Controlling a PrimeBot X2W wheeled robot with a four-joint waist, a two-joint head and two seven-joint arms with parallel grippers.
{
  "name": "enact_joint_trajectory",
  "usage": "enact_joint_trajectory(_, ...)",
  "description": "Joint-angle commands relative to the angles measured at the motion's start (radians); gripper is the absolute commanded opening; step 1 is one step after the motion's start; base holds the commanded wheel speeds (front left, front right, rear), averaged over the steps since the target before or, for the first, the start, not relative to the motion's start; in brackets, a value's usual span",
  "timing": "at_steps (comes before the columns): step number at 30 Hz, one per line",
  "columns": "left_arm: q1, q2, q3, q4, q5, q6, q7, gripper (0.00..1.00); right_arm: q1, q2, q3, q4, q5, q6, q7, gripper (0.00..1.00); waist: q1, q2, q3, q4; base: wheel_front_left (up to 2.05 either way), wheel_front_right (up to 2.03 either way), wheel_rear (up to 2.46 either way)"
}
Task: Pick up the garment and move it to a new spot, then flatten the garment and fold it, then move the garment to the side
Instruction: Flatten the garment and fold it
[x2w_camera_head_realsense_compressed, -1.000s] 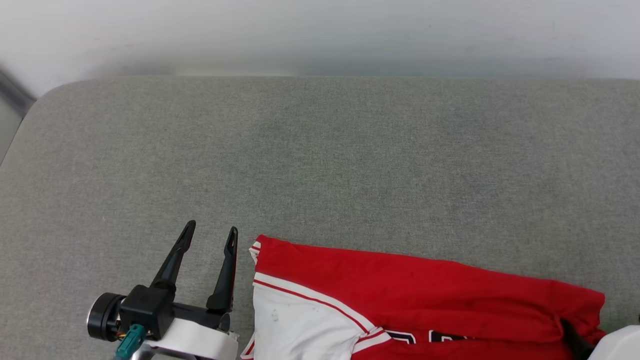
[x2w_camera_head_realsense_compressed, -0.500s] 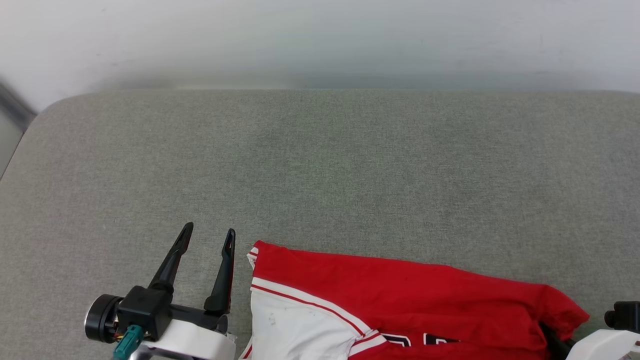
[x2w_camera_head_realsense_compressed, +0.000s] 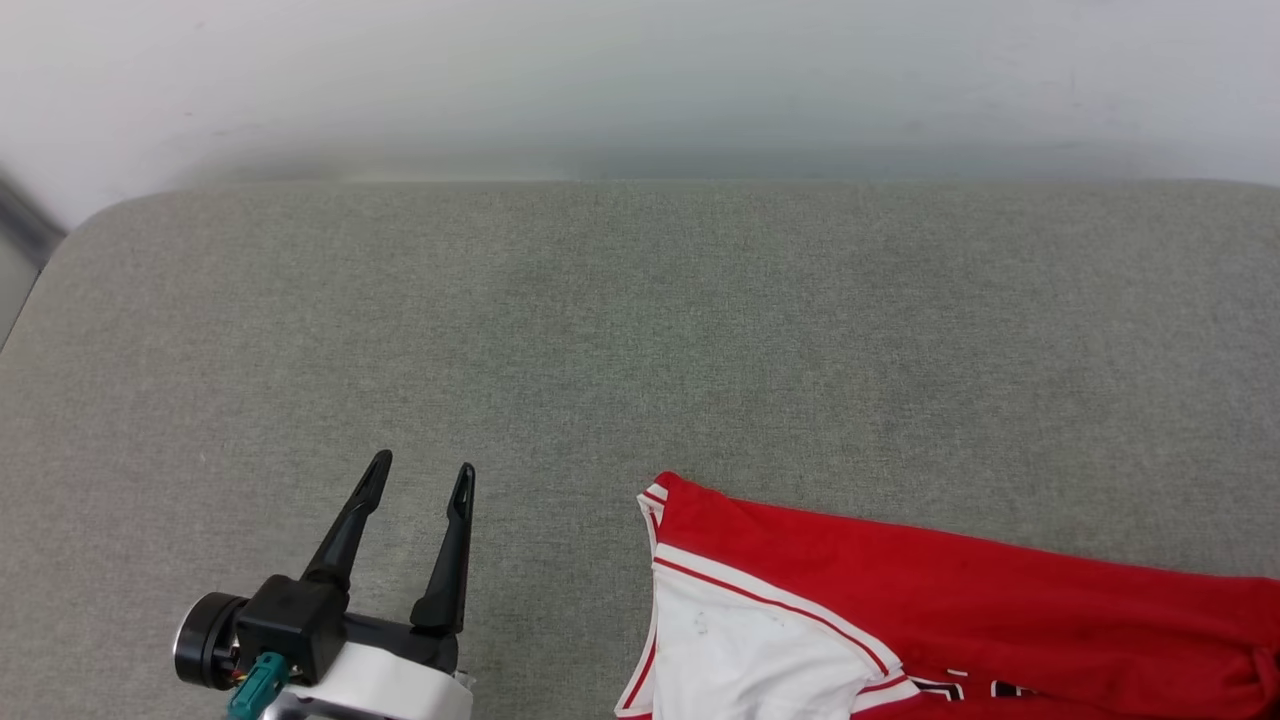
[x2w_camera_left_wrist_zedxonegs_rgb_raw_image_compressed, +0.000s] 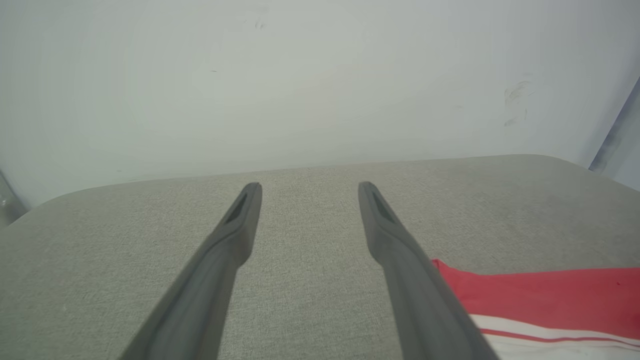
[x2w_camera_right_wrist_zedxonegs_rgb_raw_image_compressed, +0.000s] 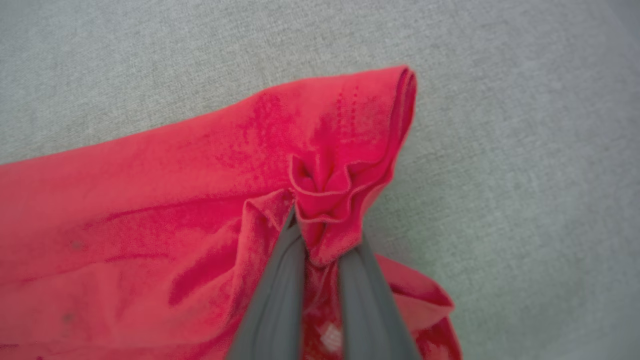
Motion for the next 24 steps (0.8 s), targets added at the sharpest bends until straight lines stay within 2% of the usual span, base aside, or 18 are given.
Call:
enact_joint_trajectory(1, 0.003, -0.002, 0.005, 0.004, -0.004, -0.001, -0.002, 1.0, -0.014, 0.003, -0.006, -0.007, -0.008, -0.001, 0.008, 0.0, -0.0001, -0.0001, -0.007, 0.0, 0.0, 0.0, 0.0)
enact_joint_trajectory(6, 0.015, -0.008, 0.01, 0.007, -0.009, -0.001, -0.002, 1.0, 0.024, 0.021, 0.032, -0.101, -0.007, -0.001, 0.075, 0.0, -0.0001, -0.0001, -0.029, -0.004, 0.0, 0.0, 0.0)
enact_joint_trajectory(12, 0.025, -0.017, 0.01, 0.008, -0.014, -0.001, -0.002, 1.0, 0.079, 0.081, 0.096, -0.29, 0.02, -0.001, 0.185, 0.0, -0.0001, -0.0001, -0.045, -0.004, 0.0, 0.0, 0.0)
enact_joint_trajectory(13, 0.025, -0.017, 0.01, 0.008, -0.014, -0.001, -0.002, 1.0, 0.079, 0.081, 0.096, -0.29, 0.02, -0.001, 0.185, 0.0, -0.0001, -0.0001, -0.045, -0.004, 0.0, 0.0, 0.0)
enact_joint_trajectory(20, 0.019, -0.031, 0.001, 0.015, -0.018, -0.001, -0.002, 1.0, 0.1, 0.204, 0.192, -0.476, 0.067, -0.001, 0.329, 0.0, -0.0001, -0.0001, -0.049, 0.008, 0.0, 0.0, 0.0)
enact_joint_trajectory(24, 0.013, -0.037, -0.004, 0.019, -0.018, -0.001, -0.002, 1.0, 0.102, 0.241, 0.266, -0.532, 0.094, -0.001, 0.394, 0.0, -0.0001, -0.0001, -0.051, 0.021, 0.0, 0.0, 0.0)
